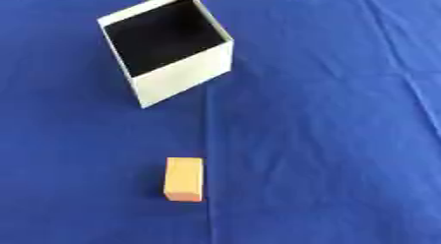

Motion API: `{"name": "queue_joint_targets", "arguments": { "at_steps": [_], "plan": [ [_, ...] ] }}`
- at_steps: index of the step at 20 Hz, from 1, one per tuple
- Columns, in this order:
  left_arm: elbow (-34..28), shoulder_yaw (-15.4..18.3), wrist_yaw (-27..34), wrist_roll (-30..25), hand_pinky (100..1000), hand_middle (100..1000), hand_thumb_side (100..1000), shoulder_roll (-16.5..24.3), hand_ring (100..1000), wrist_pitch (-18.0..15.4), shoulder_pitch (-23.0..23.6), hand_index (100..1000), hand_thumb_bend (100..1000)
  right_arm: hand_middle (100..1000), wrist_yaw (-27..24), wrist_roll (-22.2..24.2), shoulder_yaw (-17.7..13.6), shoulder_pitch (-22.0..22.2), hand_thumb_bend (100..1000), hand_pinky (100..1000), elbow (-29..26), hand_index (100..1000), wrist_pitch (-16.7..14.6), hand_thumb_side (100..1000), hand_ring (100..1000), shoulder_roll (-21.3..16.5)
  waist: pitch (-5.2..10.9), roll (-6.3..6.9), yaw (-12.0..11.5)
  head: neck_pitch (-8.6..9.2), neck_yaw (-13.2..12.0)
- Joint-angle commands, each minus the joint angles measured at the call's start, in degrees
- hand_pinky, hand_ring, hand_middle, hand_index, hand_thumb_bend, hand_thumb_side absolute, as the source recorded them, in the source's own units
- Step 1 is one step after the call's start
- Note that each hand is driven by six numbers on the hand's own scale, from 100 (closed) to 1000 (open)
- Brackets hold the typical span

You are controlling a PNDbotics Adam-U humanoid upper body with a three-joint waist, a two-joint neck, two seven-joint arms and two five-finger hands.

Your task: Pick up objects on the table and place them in the box.

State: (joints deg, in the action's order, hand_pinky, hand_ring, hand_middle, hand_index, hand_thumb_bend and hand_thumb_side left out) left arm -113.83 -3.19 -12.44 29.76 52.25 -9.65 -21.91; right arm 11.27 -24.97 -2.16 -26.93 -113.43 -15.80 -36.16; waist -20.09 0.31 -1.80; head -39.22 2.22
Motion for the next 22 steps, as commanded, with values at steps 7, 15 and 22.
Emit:
{"name": "queue_joint_targets", "arguments": {
  "at_steps": [7,15,22],
  "plan": [
    [-0.76,-1.46,0.39,-4.18,619,699,660,2.76,648,0.11,-2.50,706,440,669,0.04,0.19,-0.58,-0.95,100,811,-1.16,768,0.03,794,806,-1.50,1.39,0.17,0.14,0.34,-0.34],
    [-0.76,-1.43,0.62,-4.33,614,700,663,2.60,649,0.20,-2.53,706,444,668,0.08,0.24,-0.60,-1.01,100,811,-1.16,768,0.02,793,806,-1.49,1.41,0.12,0.19,0.34,-0.41],
    [-0.76,-1.70,0.57,-5.03,615,707,679,2.33,653,0.63,-2.31,711,469,668,0.13,0.27,-0.65,-0.93,100,811,-1.16,768,0.06,793,806,-1.42,1.40,0.10,0.28,0.17,-0.49]
  ]
}}
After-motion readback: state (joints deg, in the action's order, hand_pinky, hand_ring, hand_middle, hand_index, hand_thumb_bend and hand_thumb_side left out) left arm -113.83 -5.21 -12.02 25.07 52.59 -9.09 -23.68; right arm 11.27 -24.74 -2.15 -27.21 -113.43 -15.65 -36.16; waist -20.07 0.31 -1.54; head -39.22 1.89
